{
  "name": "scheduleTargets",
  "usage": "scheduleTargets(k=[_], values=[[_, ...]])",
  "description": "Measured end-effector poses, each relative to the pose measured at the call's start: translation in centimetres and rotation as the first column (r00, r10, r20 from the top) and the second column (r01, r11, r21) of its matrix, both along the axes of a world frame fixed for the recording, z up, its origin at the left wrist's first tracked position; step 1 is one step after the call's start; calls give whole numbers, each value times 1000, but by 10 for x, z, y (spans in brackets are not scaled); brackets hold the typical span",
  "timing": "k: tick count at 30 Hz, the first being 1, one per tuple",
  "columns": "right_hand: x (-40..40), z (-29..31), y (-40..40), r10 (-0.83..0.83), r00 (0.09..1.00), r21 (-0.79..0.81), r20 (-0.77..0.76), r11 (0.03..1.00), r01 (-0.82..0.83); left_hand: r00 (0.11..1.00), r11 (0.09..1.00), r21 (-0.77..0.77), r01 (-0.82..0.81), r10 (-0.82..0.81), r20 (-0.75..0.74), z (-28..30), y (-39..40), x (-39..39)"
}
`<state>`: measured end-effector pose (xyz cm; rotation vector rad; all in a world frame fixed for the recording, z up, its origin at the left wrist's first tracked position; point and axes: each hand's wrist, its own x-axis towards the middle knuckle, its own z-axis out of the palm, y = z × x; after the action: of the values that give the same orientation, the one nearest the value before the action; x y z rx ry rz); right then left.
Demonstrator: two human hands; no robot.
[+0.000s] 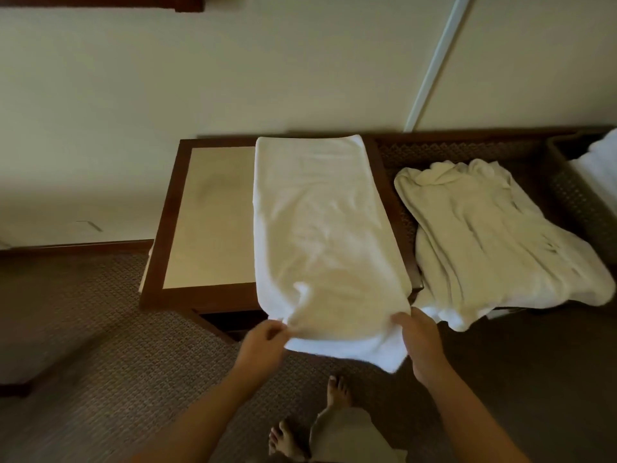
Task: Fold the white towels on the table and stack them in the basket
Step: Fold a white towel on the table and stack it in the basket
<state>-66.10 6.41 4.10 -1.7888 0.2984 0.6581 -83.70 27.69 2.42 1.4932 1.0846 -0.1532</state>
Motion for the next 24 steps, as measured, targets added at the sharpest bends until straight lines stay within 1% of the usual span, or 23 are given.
scheduleTargets(k=[1, 2, 3, 5, 6, 7, 8, 9, 10, 11, 12, 13, 14, 15, 16, 17, 18, 19, 21, 24], values=[[4, -9, 1, 39, 999, -39, -5, 998, -39, 988, 990, 25, -136, 138, -76, -13, 9, -2], [6, -15, 3, 66, 998, -43, -4, 997, -66, 961, 968, 38, -250, 252, -113, -23, 18, -3], [10, -21, 5, 85, 996, -34, -5, 996, -85, 936, 944, 33, -328, 329, -123, -33, 25, 2], [14, -27, 9, 108, 994, 4, 10, 994, -108, 930, 933, 35, -357, 359, -81, -43, 28, 14], [14, -28, 10, 108, 994, 23, 22, 994, -108, 945, 947, 48, -318, 321, -64, -46, 26, 20], [17, -32, 10, 101, 995, 26, 23, 994, -102, 966, 970, 57, -238, 242, -88, -54, 21, 27], [19, -35, 9, 90, 996, 22, 27, 996, -91, 980, 991, 45, -125, 131, -153, -62, 15, 31], [20, -38, 8, 70, 997, 18, 27, 997, -71, 966, 999, 2, 41, -39, -254, -68, 10, 33], [21, -40, 5, 55, 998, 15, 17, 998, -55, 901, 974, -79, 211, -225, -371, -72, 5, 31], [21, -41, 3, 46, 999, 11, 13, 999, -46, 788, 916, -146, 374, -396, -471, -72, 5, 25], [22, -43, 0, 57, 998, 9, 11, 998, -57, 704, 875, -185, 447, -472, -531, -72, 5, 21], [23, -43, -2, 74, 997, 8, 13, 997, -74, 681, 868, -161, 469, -473, -559, -71, 8, 20], [26, -43, -4, 88, 996, 9, 19, 996, -88, 747, 916, -86, 391, -371, -551, -71, 10, 19], [28, -43, -6, 109, 994, 10, 25, 994, -109, 846, 971, -7, 239, -211, -490, -69, 12, 22], [30, -42, -6, 132, 991, 16, 34, 991, -133, 923, 998, 41, 46, -27, -383, -66, 14, 25], [33, -41, -6, 152, 988, 23, 39, 988, -153, 957, 994, 41, -100, 107, -269, -62, 15, 32], [35, -39, -6, 172, 984, 34, 43, 984, -173, 963, 979, 20, -203, 204, -178, -56, 17, 38], [36, -38, -3, 190, 981, 41, 47, 980, -192, 950, 957, -20, -290, 286, -124, -53, 20, 40], [42, -34, -5, 195, 978, 61, 68, 978, -200, 931, 929, -65, -366, 363, -45, -45, 17, 42], [49, -29, -10, 177, 974, 100, 141, 976, -192, 892, 893, -73, -444, 449, 57, -36, 17, 32]])
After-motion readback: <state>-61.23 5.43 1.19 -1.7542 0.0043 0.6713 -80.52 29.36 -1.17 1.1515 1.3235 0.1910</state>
